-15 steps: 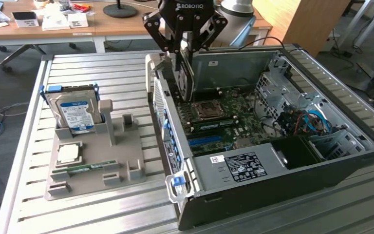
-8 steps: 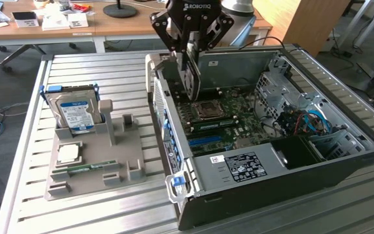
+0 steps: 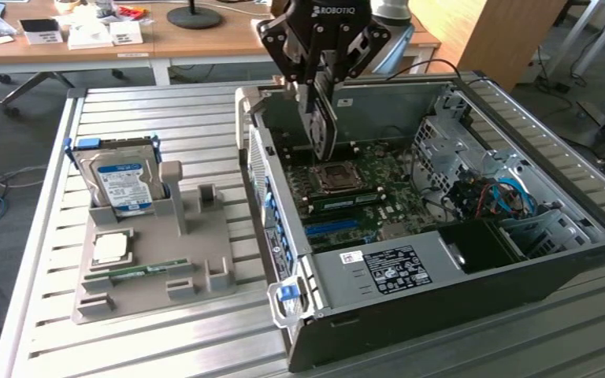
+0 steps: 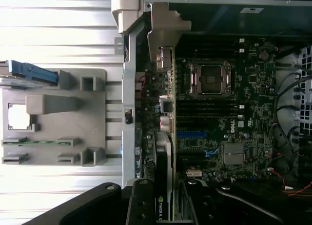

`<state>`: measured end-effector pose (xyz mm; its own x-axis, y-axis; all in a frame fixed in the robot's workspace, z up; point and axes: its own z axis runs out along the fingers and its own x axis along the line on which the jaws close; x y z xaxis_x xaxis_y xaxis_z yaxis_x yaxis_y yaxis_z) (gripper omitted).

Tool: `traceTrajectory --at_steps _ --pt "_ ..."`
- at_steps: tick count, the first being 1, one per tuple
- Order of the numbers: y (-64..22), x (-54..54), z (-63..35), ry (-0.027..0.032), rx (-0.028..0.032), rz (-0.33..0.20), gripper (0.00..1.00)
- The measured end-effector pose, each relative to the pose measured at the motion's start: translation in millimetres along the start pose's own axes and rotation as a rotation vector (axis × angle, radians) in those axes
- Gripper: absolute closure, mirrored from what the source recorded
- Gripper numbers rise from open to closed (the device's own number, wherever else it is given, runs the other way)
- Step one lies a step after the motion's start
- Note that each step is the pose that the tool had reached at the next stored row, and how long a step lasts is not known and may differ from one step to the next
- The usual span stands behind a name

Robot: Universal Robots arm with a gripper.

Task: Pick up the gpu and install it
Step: 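Pick up the gpu and move the gpu toward the slot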

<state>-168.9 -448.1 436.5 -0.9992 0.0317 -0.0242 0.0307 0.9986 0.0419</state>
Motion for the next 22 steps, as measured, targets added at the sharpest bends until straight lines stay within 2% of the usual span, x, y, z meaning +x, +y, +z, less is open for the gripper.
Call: traceTrajectory --at_steps 22 --pt "0.9 -30.3 0.8 0.0000 0.0000 0.000 0.73"
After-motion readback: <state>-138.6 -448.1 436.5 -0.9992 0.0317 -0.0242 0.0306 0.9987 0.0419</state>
